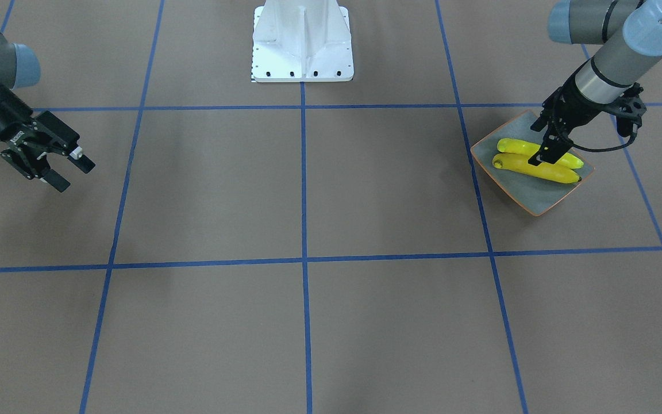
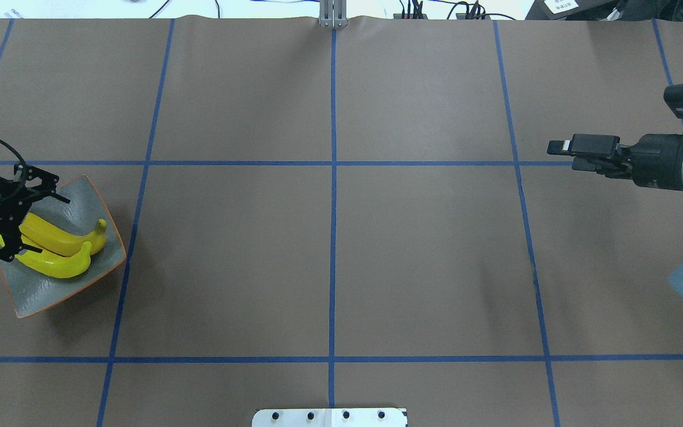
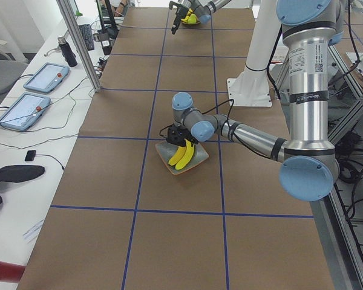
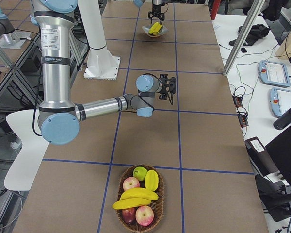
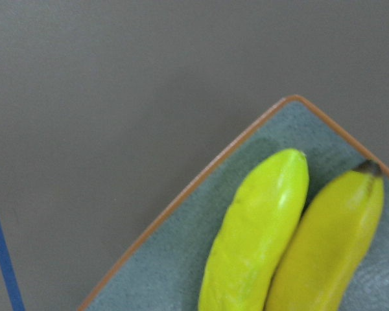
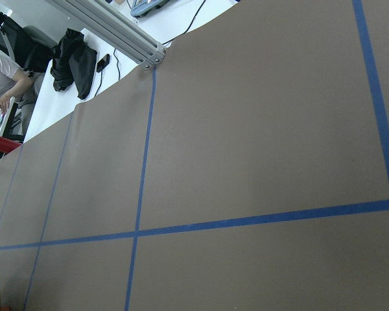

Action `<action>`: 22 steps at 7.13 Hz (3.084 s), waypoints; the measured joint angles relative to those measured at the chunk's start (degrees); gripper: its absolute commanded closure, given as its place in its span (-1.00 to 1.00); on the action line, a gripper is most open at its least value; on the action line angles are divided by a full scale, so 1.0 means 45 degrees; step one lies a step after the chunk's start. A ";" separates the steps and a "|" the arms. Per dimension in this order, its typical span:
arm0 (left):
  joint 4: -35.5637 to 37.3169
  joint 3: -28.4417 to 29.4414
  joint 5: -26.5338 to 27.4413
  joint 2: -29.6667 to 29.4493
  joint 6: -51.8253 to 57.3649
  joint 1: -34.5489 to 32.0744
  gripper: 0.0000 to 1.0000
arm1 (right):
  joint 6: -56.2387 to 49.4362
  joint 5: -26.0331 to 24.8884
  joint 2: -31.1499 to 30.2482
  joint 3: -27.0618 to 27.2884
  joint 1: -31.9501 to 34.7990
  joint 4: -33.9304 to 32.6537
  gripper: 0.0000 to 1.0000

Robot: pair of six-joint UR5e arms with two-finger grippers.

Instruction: Transfer all bananas from basket to plate

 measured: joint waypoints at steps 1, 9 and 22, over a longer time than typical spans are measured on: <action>0.0008 -0.0291 0.0023 -0.0394 0.1463 -0.0400 -1.00 | -0.0644 0.0147 -0.0039 -0.0358 0.0452 -0.0043 -1.00; 0.0035 -0.0546 -0.0040 0.0029 1.2606 -0.1747 -1.00 | -1.3107 0.4579 -0.0150 -0.3250 0.7142 -0.6014 -1.00; -0.0939 -0.0559 -0.0977 0.1549 1.5966 -0.2733 -1.00 | -2.2104 0.0796 -0.0050 -0.4250 0.6706 -1.7064 -0.68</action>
